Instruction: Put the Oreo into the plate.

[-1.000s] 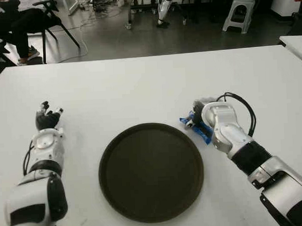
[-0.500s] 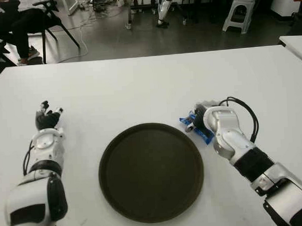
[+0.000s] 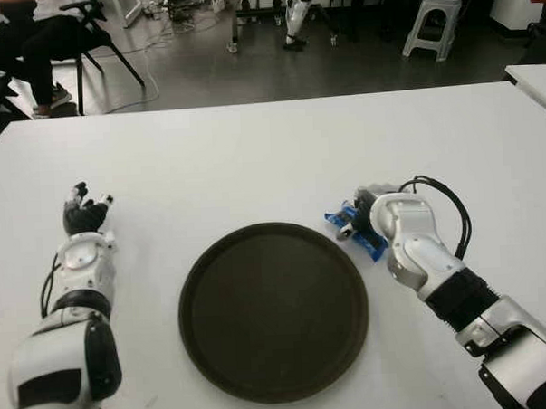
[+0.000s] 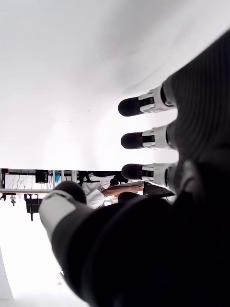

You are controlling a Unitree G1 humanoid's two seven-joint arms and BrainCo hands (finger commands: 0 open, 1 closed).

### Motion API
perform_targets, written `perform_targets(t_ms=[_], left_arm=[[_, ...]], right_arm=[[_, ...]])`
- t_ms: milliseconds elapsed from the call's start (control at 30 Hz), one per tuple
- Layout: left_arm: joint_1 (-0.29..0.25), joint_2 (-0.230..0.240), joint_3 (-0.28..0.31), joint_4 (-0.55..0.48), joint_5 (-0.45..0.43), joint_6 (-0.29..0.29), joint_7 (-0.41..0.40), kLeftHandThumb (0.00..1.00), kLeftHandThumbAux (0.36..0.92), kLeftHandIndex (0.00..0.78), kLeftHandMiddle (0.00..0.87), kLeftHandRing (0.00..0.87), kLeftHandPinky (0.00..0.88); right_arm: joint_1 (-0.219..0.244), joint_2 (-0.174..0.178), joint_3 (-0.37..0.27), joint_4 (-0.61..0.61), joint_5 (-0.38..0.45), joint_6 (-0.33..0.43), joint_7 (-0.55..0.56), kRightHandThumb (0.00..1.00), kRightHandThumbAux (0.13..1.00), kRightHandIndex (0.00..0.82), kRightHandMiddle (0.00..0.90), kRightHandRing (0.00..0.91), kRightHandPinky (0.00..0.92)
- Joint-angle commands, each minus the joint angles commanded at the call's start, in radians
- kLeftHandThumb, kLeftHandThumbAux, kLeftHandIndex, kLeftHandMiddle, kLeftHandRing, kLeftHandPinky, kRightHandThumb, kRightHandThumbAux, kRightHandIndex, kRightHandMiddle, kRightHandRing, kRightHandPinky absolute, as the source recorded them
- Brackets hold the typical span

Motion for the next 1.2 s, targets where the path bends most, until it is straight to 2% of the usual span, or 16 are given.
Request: perform_targets(t_ms=[167, 733, 967, 1200], left_arm=[[0.001, 0.001, 0.001, -0.001, -0.003, 0.000, -0.002, 0.005, 0.780, 0.000, 0.008, 0.008, 0.030], [0.002, 0.003, 0.006, -0.002, -0.009, -0.004, -0.015, 0.034, 0.762, 0.000, 0.000, 0.000, 0.024], [0.000, 0.002, 0.011, -0.001, -0.012, -0.001, -0.015, 0.030, 0.750, 0.000, 0.001, 0.004, 0.033], [-0.001, 0.002, 0.017, -0.001, -0.017, 0.002, -0.022, 0.036, 0.763, 0.000, 0.000, 0.004, 0.040]], right_arm=[[0.007, -0.005, 0.000, 0.008, 0.005, -0.015, -0.010, 0.000, 0.530, 0.280, 0.263, 0.269, 0.317], [-0.002, 0.019, 0.003, 0.069, 0.005, -0.003, -0.046, 0.000, 0.526, 0.249, 0.249, 0.248, 0.280], [-0.005, 0.034, -0.006, 0.097, 0.016, -0.007, -0.092, 0.000, 0.520, 0.258, 0.249, 0.250, 0.301], [-0.015, 0.045, -0.005, 0.131, 0.023, -0.011, -0.121, 0.000, 0.521, 0.257, 0.253, 0.262, 0.322]])
